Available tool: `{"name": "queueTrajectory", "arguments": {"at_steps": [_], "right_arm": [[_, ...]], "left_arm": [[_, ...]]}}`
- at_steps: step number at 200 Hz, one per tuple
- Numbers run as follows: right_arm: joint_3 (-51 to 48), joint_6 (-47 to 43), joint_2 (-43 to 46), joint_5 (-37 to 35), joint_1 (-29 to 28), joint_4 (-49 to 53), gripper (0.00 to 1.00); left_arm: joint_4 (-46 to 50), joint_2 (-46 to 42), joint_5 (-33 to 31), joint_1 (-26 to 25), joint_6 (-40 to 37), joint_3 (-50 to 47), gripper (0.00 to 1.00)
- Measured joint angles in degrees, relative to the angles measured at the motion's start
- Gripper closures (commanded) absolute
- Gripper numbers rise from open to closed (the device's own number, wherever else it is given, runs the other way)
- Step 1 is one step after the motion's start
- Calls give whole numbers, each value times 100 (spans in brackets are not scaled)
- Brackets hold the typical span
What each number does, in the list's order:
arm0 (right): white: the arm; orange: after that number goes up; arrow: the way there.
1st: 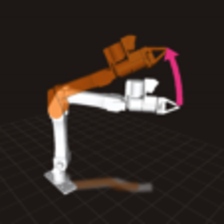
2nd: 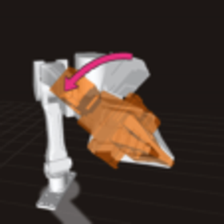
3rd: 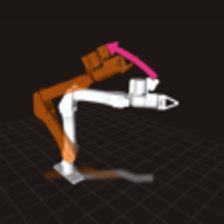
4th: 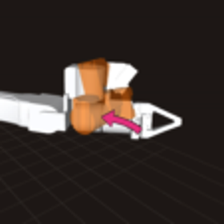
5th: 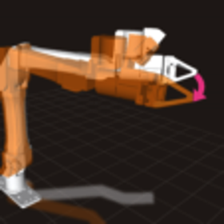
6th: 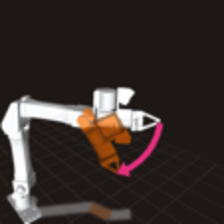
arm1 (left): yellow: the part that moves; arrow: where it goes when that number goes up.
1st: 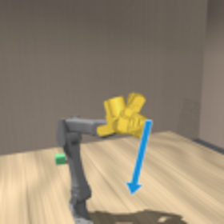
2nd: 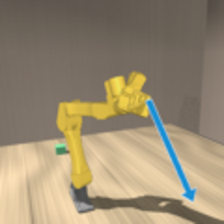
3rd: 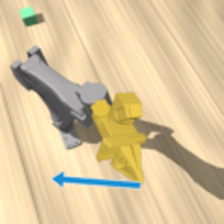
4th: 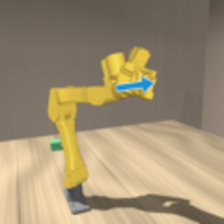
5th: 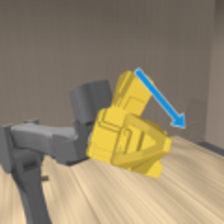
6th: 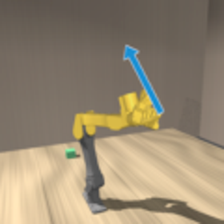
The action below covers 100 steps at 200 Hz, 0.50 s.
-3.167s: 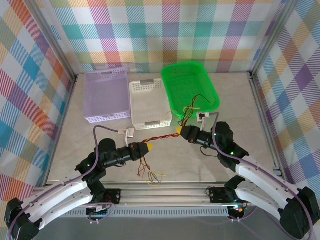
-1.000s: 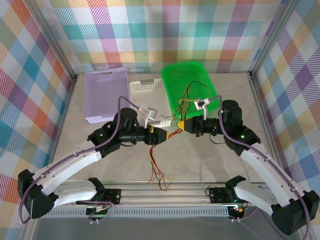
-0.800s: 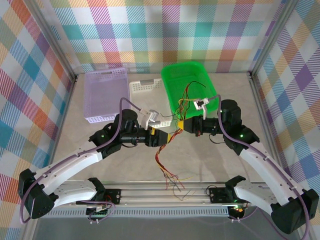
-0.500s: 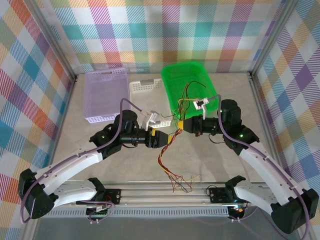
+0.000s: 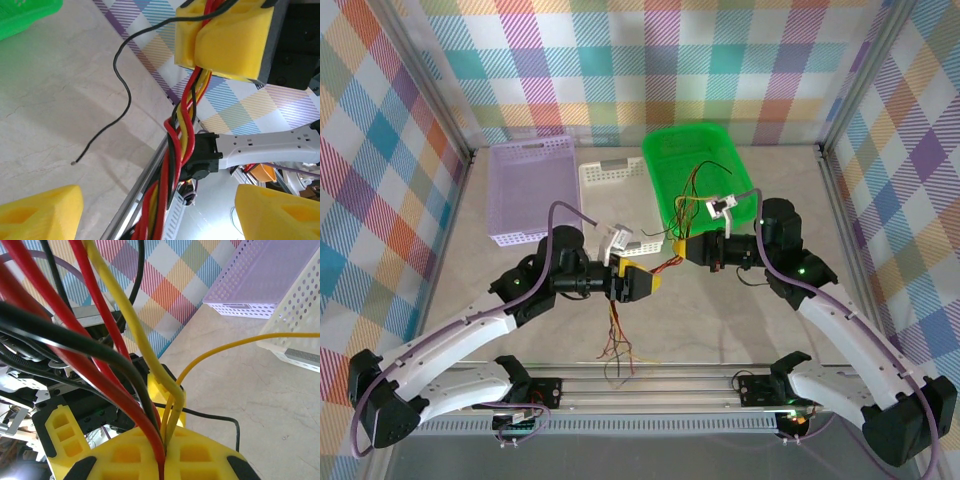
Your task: Untangle the cables
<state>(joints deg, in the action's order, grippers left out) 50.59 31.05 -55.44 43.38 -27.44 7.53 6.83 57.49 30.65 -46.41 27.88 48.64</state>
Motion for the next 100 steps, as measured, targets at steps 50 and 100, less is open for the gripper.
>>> {"name": "queueTrajectory", "arguments": {"at_steps": [50, 100], "right_arm": [[9, 24, -24, 7, 0, -81, 100], [11, 166, -48, 31, -17, -236, 100]], "left_arm": [[-120, -46, 101, 0, 120, -170, 34], [-131, -39, 146, 0, 155, -299, 62]]}}
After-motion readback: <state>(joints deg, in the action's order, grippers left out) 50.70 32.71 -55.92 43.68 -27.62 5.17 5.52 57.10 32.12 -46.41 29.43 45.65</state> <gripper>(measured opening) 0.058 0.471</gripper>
